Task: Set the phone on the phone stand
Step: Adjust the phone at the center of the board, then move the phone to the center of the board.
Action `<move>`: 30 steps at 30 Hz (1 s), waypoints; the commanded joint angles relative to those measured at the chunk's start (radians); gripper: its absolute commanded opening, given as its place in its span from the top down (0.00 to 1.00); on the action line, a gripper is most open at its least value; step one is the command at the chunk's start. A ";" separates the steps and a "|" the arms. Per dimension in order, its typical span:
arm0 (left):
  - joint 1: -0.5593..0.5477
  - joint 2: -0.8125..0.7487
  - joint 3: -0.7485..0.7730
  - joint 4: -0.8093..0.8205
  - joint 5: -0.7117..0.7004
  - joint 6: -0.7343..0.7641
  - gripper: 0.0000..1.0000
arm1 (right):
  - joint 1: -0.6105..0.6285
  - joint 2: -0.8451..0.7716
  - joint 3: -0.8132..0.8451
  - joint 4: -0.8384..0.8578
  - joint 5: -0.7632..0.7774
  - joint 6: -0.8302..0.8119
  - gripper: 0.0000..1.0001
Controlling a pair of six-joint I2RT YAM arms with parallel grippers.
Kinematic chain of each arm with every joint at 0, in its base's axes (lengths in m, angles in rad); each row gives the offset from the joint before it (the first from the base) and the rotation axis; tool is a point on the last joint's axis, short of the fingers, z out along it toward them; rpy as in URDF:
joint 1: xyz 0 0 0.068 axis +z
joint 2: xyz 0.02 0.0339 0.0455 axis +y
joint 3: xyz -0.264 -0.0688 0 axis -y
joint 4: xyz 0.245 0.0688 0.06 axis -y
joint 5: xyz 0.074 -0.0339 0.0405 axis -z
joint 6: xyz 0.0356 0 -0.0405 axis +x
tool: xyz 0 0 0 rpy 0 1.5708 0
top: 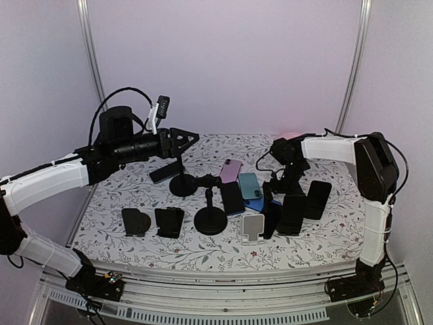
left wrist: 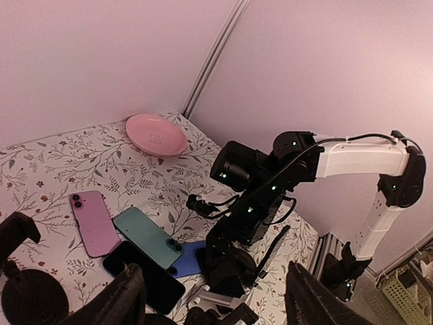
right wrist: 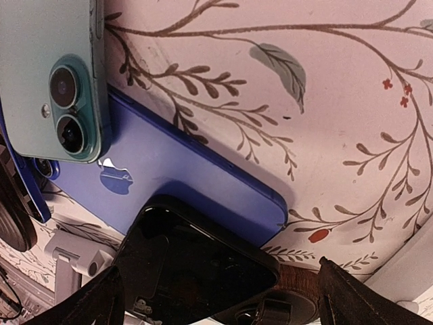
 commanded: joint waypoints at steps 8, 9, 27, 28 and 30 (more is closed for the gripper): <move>0.019 -0.022 -0.018 0.033 0.010 -0.004 0.29 | -0.004 0.019 0.013 -0.005 -0.080 -0.026 0.01; 0.019 -0.023 -0.019 0.033 0.011 -0.005 0.30 | -0.004 0.025 0.019 -0.003 -0.084 -0.028 0.01; 0.029 -0.030 -0.026 0.040 0.015 -0.008 0.30 | -0.002 0.081 0.101 0.014 -0.137 -0.017 0.01; 0.029 -0.030 -0.027 0.043 0.016 -0.009 0.30 | -0.002 0.080 0.099 0.015 -0.142 -0.016 0.01; 0.029 -0.028 -0.031 0.048 0.019 -0.011 0.30 | 0.001 0.080 0.096 0.021 -0.161 -0.017 0.01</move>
